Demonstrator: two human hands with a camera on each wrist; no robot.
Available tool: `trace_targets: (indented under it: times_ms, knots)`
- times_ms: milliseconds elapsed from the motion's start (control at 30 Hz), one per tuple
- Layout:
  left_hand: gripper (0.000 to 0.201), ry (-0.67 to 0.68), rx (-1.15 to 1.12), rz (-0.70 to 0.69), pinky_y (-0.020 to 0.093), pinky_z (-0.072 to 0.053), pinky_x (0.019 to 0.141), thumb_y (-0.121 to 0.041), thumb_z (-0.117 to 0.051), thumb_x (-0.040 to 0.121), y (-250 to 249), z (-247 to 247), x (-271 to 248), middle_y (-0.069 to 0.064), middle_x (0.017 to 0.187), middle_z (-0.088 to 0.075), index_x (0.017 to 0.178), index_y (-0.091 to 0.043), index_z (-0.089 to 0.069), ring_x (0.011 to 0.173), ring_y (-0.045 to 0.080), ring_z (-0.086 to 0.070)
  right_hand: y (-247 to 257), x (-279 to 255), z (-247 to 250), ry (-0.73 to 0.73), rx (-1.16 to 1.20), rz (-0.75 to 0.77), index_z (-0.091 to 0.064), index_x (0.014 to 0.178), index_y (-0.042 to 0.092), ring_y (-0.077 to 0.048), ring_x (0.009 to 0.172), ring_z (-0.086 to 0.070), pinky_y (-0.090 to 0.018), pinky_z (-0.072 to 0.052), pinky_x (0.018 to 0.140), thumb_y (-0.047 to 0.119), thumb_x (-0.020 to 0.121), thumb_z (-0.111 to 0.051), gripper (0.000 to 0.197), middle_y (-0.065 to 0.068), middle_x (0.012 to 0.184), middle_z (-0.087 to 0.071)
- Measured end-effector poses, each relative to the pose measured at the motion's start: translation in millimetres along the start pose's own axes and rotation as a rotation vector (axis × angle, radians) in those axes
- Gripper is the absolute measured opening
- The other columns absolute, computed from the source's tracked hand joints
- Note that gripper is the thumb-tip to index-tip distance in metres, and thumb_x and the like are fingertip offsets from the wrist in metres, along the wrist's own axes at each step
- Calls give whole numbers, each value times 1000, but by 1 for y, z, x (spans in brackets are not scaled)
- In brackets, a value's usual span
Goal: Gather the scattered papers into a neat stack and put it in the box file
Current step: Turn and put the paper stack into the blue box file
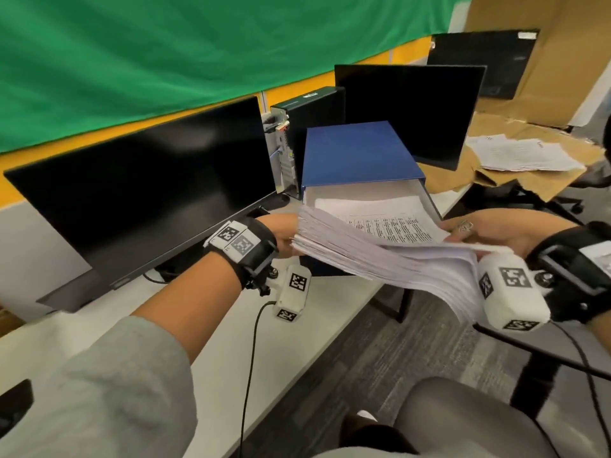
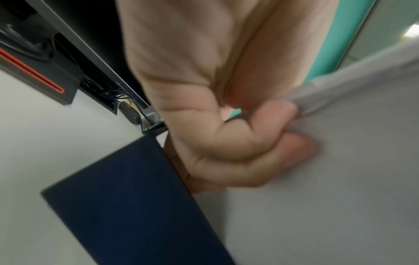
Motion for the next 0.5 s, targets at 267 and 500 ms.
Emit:
trace_targets:
  times_ms: [267,500]
  knots:
    - [38,176,-323,43,19,-52,71,-7,-39,97,19,2,36,11,105,-60,134,-1,-40,85,21,-59,11,18,10,-241,-85,19,-39,137,5,-34,102,-60,-41,-50,93,-1,93,-46,45,-16,124,-56]
    - [49,124,-274,89,18,-47,44,-3,-42,93,39,10,37,7,116,-62,135,-28,-36,65,12,-59,27,41,5,-299,-1,56,-52,122,4,-29,91,-64,-40,-55,78,21,91,-56,36,-14,108,-66]
Point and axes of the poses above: each hand's wrist, its own x-axis towards the middle knuckle, its own z-axis out of the back of the hand, y = z × x, the point moved 6 cm from there along x, towards the middle knuckle
